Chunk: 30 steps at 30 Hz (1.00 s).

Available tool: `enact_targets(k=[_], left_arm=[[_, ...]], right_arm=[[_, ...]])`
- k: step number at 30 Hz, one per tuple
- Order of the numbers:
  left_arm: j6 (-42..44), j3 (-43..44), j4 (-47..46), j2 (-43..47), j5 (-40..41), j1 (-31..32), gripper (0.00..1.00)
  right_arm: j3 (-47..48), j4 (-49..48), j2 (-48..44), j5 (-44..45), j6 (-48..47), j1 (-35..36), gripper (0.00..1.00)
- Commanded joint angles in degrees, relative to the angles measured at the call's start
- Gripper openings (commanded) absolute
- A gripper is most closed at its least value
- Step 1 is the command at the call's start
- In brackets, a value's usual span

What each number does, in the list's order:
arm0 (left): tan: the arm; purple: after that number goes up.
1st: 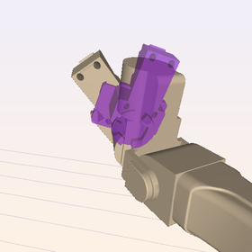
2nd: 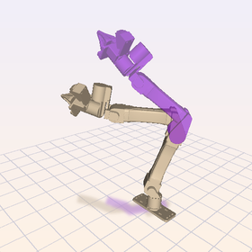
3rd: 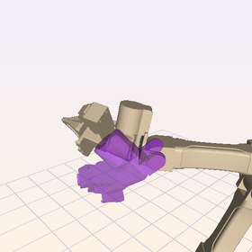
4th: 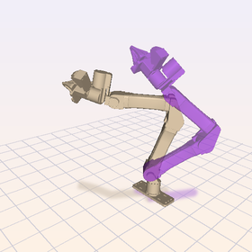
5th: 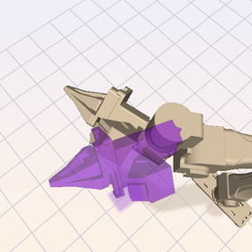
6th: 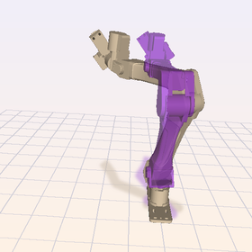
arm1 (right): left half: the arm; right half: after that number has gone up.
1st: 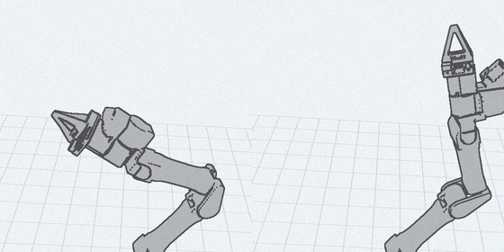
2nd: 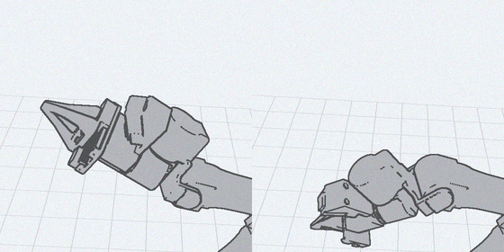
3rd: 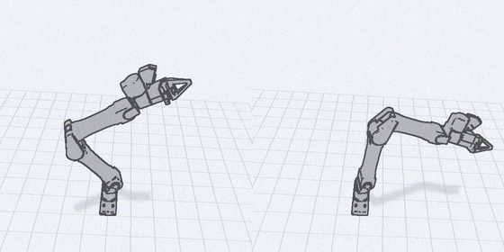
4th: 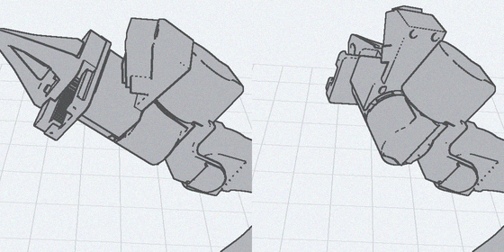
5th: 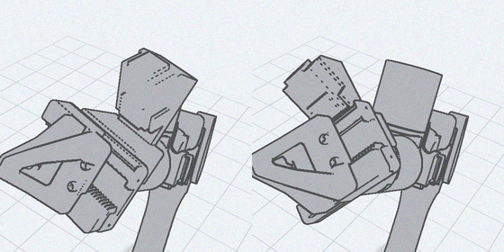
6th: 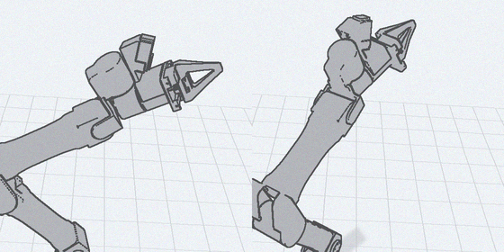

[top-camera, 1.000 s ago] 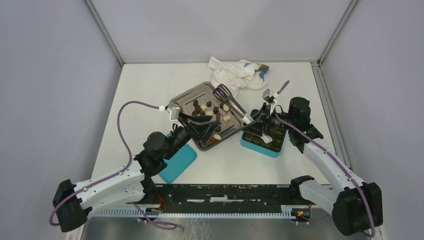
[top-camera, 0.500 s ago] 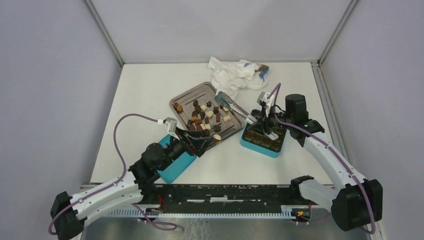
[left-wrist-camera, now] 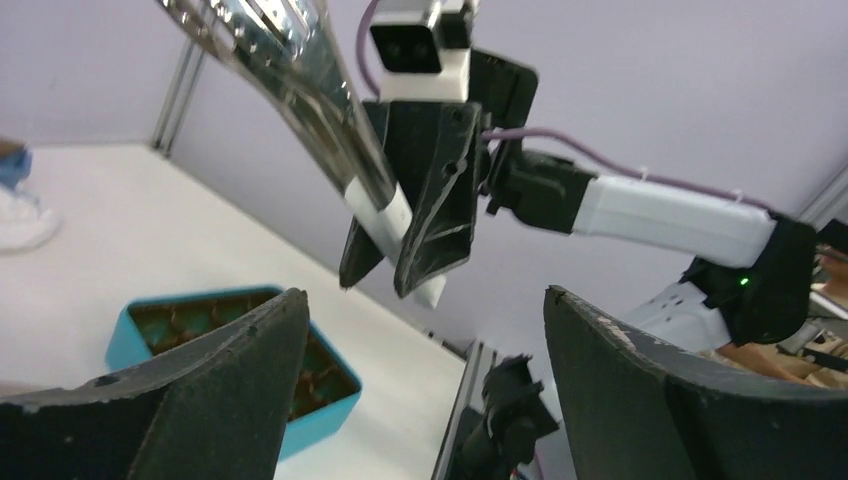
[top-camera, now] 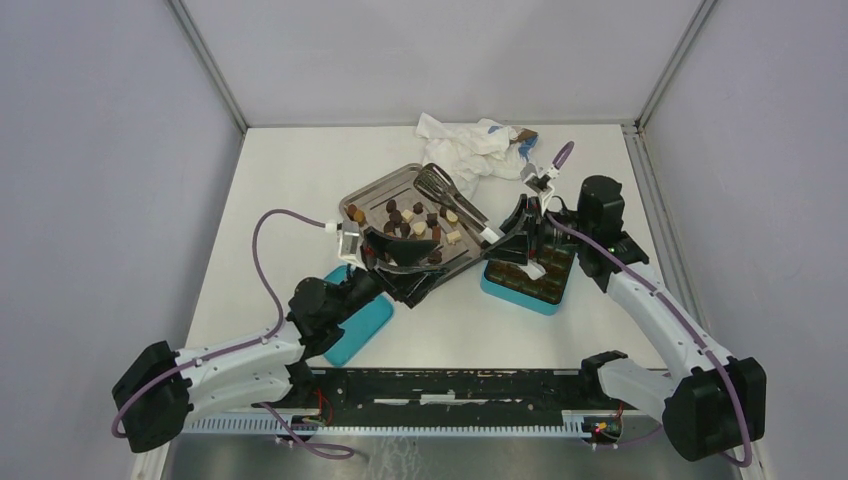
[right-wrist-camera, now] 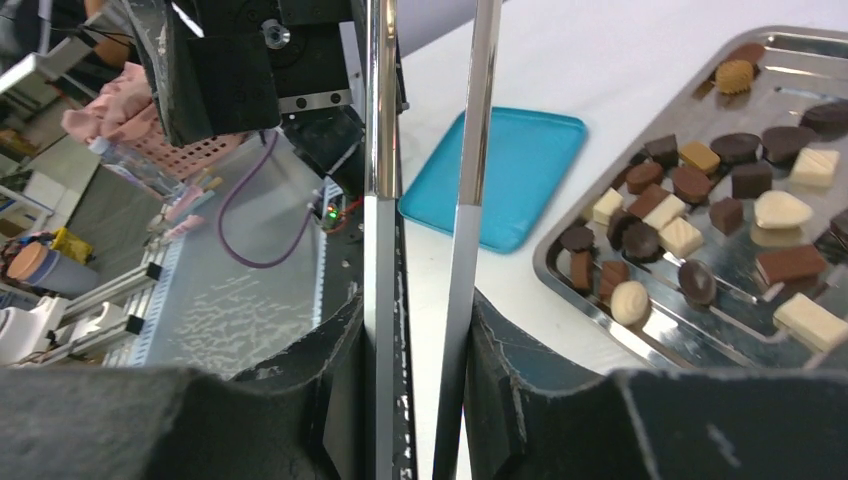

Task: Pack the chocolate
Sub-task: Pick up the clamp from the center of the board.

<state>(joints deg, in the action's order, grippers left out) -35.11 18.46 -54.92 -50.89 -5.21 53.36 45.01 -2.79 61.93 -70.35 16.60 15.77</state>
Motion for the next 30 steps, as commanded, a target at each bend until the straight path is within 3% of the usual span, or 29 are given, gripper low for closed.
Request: enact_targets(k=[1,8,25,30], left_arm=[[0.9,4.5,-15.8,-4.3,-2.3,-0.1,0.89],[-1.0,9.6,-17.9,-11.1,-1.7,-0.2,0.63],[-3.9,15.0,-24.8,-19.7,-3.6,-0.1,0.51],[-3.9,16.4,-24.7,-20.5,-3.9,-0.1,0.41]], right_arm=[[3.1,-10.8,-2.2,-4.4,10.6,0.6,0.38],[0.7,-18.6,-3.7,-4.8,17.4,0.9,0.38],[-1.6,-21.0,-4.5,-4.4,18.9,1.8,0.39],[-2.2,-21.3,-4.6,-4.4,18.9,1.9,0.38]])
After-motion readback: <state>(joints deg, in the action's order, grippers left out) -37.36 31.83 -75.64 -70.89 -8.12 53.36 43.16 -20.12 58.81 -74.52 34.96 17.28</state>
